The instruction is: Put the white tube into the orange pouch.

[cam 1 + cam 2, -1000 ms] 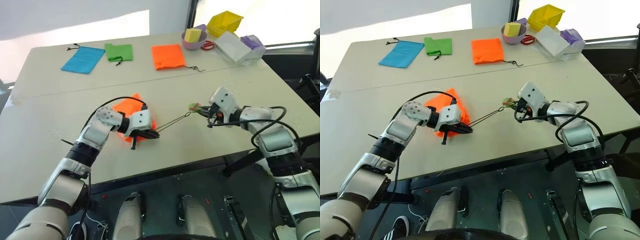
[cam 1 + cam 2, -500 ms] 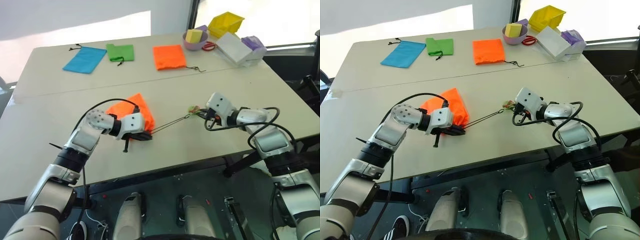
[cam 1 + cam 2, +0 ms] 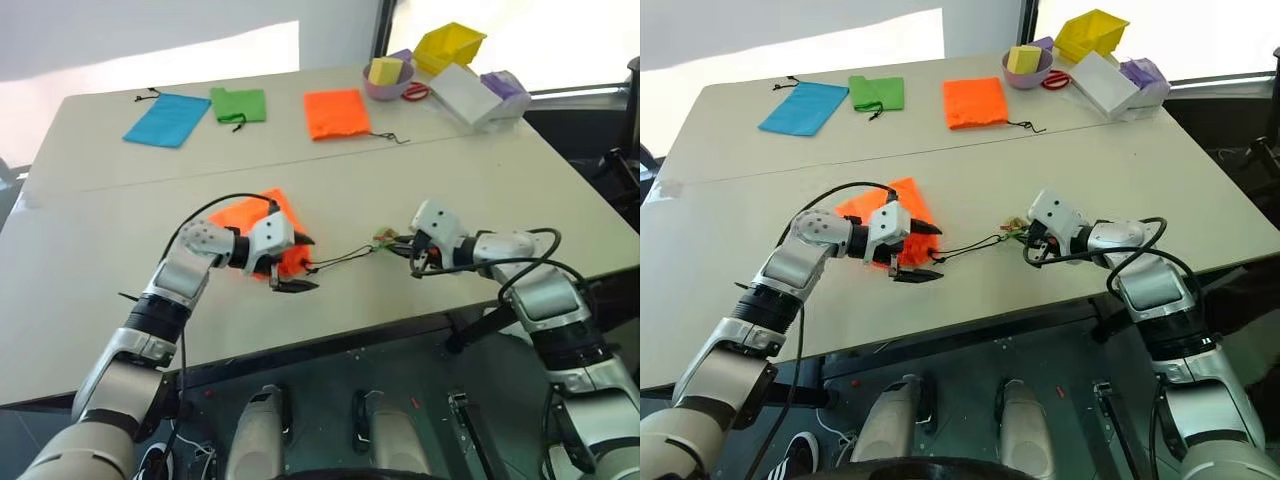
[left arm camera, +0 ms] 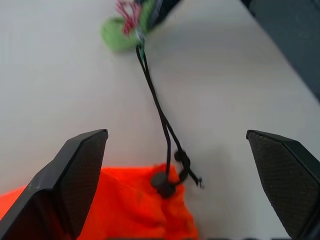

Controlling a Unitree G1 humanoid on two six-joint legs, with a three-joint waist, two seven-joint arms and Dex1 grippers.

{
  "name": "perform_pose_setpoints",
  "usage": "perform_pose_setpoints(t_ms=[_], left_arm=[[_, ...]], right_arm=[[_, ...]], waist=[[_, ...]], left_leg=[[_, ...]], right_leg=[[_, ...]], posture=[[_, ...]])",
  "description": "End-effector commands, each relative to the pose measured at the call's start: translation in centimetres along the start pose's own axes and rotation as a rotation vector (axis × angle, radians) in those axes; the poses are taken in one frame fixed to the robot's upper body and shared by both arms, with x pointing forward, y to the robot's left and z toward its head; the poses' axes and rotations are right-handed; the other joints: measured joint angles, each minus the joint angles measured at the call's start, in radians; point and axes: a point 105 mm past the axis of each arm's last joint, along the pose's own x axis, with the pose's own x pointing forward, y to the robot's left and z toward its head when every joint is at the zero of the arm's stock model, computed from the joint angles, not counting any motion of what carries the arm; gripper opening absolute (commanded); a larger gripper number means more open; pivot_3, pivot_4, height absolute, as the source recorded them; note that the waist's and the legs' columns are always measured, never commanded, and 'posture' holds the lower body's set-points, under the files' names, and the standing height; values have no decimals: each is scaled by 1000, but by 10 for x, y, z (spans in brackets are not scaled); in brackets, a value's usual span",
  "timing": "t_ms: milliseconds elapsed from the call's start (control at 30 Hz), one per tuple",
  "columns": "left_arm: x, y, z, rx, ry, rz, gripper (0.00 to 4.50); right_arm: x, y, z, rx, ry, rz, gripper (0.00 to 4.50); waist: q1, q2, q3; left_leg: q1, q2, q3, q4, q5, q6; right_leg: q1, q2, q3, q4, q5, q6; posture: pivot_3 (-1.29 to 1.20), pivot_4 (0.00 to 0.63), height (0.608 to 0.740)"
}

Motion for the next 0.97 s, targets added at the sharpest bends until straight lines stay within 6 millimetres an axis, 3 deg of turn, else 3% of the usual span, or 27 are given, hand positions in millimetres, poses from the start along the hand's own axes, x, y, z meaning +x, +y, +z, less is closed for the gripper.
perform_pose_setpoints(t_ms=[33, 133, 167, 267, 400, 600, 733, 967], left_arm=[[-18, 11, 31, -8, -115, 78, 4500], [-39, 17, 42, -28, -177, 162, 4500], [-45, 18, 42, -41, -190, 194, 4500], [-65, 20, 37, -66, -208, 307, 4500], [-103, 17, 10, -155, -171, 485, 4500], [-148, 7, -27, -249, -86, 746, 4500], [-162, -12, -45, -269, -25, 805, 4500], [-173, -31, -49, -298, -45, 855, 4500]], right_arm=[[-14, -5, 14, -10, -48, -13, 2586], [-30, -6, 7, -59, -5, 1, 4200], [-35, -3, 7, -64, -2, 24, 4462], [-48, -4, 13, -32, -48, 38, 4462], [-63, -18, 21, -38, -169, -58, 4462], [-53, 2, 7, 4, -239, -33, 4462], [-47, 13, 3, -6, -242, 0, 4462], [-55, 33, 9, -22, -278, 95, 4462]], waist=[[0, 0, 0], [3, 0, 0], [2, 0, 0], [-1, 0, 0], [-6, 0, 0], [3, 0, 0], [1, 0, 0], [2, 0, 0]], left_leg=[[0, 0, 0, 0, 0, 0], [0, 0, 0, 0, 0, 0], [0, 0, 0, 0, 0, 0], [0, 0, 0, 0, 0, -1], [1, 0, 0, -1, -1, -2], [1, 0, 0, -1, -2, -3], [0, 0, 1, -2, -2, -2], [-2, 13, 5, -6, -2, -3]], right_leg=[[0, 0, 0, 0, 0, 0], [0, 0, 0, 0, 0, 0], [0, 0, 0, 0, 0, 0], [1, 0, 0, -1, -1, 1], [1, 0, 0, 0, -1, 1], [1, 0, 0, -2, -1, 2], [1, -1, 0, -6, 0, 1], [1, 5, -1, -14, 2, -2]], posture=[[0, 150, 740], [0, 150, 740], [0, 150, 740], [0, 150, 740], [0, 150, 740], [0, 150, 740], [0, 150, 740], [0, 150, 740]])
